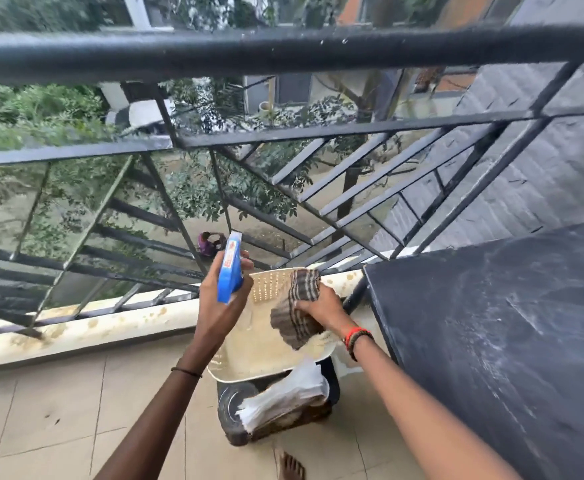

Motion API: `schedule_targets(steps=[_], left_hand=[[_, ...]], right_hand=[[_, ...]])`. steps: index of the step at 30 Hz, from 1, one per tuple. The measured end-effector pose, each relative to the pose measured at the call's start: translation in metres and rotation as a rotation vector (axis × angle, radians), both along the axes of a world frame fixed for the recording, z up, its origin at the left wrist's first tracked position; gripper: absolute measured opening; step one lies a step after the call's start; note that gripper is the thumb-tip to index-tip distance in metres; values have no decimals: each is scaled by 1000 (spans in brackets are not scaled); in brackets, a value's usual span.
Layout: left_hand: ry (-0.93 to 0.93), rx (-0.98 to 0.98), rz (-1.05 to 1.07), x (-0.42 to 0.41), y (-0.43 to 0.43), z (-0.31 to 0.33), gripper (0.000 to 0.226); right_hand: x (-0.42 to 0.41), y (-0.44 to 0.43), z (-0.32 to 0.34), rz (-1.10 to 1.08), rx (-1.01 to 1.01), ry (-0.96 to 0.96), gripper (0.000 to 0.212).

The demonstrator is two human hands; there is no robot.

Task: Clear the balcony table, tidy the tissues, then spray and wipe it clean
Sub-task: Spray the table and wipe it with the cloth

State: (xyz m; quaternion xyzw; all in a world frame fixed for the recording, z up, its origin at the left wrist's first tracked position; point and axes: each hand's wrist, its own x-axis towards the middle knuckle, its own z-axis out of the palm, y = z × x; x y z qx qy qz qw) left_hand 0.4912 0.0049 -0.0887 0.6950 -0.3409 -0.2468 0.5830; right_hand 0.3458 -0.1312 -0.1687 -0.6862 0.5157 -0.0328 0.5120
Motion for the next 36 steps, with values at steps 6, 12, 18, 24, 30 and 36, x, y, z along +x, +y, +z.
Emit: schedule_targets(steps=[6,12,18,24,30,36], left_hand=[[22,-60,-86,-17,9,46,37],[-13,-106,-88,-57,15,96,18],[-35,-164,-235,-93,28,133,34],[-4,-162,-310,-138,27,158,23],[58,-144,-385,-189,16,178,29],[45,-157,-440,-242,-5,192,22]], right_hand=[[-36,26,61,-467,193,-377,19],[-94,62,129,-732,403,-762,9],[-163,86,178,-914,491,-990,17],[-250,93,214,-1001,325,-1003,14],[-333,93,234,-1187,6,-975,29],[-374,115,197,-1172,97,-909,40]])
